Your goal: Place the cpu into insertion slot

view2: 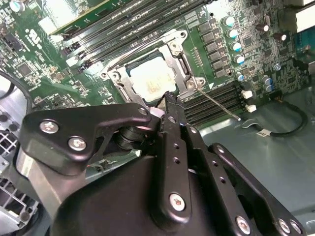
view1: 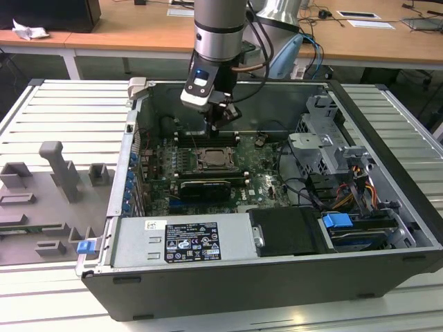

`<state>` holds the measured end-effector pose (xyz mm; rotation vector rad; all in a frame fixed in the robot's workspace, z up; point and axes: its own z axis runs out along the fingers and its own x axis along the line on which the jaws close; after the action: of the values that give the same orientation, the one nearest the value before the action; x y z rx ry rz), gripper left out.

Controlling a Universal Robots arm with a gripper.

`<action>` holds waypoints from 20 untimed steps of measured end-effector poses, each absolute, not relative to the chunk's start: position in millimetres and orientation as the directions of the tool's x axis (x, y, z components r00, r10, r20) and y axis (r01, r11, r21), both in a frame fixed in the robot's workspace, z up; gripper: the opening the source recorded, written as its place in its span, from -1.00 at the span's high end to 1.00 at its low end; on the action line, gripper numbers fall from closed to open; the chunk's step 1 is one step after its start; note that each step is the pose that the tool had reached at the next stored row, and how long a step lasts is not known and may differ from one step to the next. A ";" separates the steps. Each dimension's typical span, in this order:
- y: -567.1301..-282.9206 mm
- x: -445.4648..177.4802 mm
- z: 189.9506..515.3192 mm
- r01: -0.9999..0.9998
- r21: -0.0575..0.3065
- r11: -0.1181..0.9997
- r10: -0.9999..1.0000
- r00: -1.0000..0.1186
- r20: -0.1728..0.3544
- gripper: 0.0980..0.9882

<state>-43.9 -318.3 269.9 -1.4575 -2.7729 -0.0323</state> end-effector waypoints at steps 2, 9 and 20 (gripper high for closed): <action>-318.3 -43.9 269.9 0.813 0.014 0.582 0.813 -0.582 0.017 0.98; -318.3 -43.9 269.9 0.773 0.014 0.634 0.773 -0.634 0.017 0.98; -318.3 -43.9 269.9 0.698 0.014 0.715 0.698 -0.716 0.017 0.98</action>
<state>-43.9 -318.3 269.9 -1.1805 -2.8996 -0.0308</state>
